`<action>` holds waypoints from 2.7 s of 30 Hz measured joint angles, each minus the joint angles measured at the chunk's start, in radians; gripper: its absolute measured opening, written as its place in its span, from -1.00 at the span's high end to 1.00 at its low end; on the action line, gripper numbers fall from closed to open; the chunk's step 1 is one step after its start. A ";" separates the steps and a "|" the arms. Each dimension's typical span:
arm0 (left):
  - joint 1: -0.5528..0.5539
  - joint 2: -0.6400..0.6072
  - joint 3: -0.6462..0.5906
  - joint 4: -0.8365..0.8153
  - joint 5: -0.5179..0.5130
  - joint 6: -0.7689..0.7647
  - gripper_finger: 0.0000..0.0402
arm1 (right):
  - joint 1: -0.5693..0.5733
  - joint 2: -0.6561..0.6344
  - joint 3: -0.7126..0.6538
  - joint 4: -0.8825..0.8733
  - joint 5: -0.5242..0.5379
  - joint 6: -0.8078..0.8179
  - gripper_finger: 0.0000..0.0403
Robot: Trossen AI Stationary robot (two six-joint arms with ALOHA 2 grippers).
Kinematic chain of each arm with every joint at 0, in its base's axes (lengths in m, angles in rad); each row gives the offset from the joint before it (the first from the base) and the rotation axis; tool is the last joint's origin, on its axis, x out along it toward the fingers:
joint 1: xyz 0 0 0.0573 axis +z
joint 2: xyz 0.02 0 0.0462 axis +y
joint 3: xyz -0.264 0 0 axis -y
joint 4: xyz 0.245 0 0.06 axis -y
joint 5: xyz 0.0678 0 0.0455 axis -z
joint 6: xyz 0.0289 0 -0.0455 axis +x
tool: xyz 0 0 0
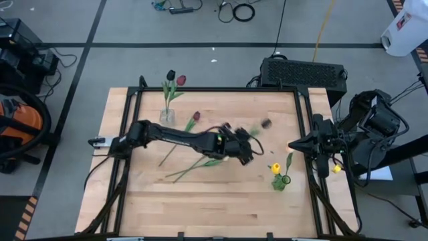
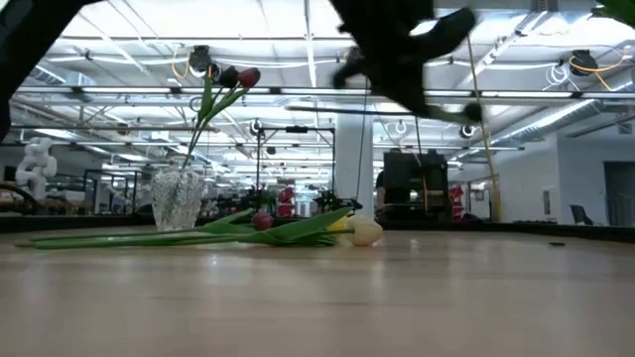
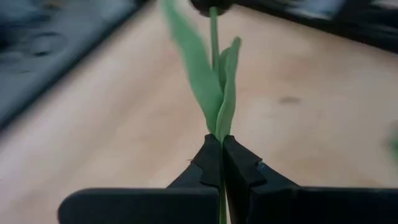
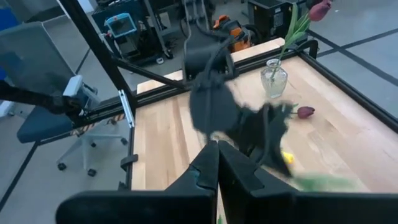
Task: Sort flowers into vase by color
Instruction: Put the black flower into the transparent vase
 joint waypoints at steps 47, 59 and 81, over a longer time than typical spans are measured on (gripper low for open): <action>0.093 -1.172 -1.764 2.181 -0.031 0.969 0.96 | -0.480 0.156 0.000 0.275 0.014 -0.280 1.00; 0.384 -1.267 -1.868 2.123 0.134 0.825 0.94 | -0.589 0.180 0.000 0.271 -0.062 -0.280 1.00; 0.720 -1.235 -1.815 1.955 0.424 0.672 0.94 | -0.631 0.179 0.000 0.270 -0.103 -0.282 1.00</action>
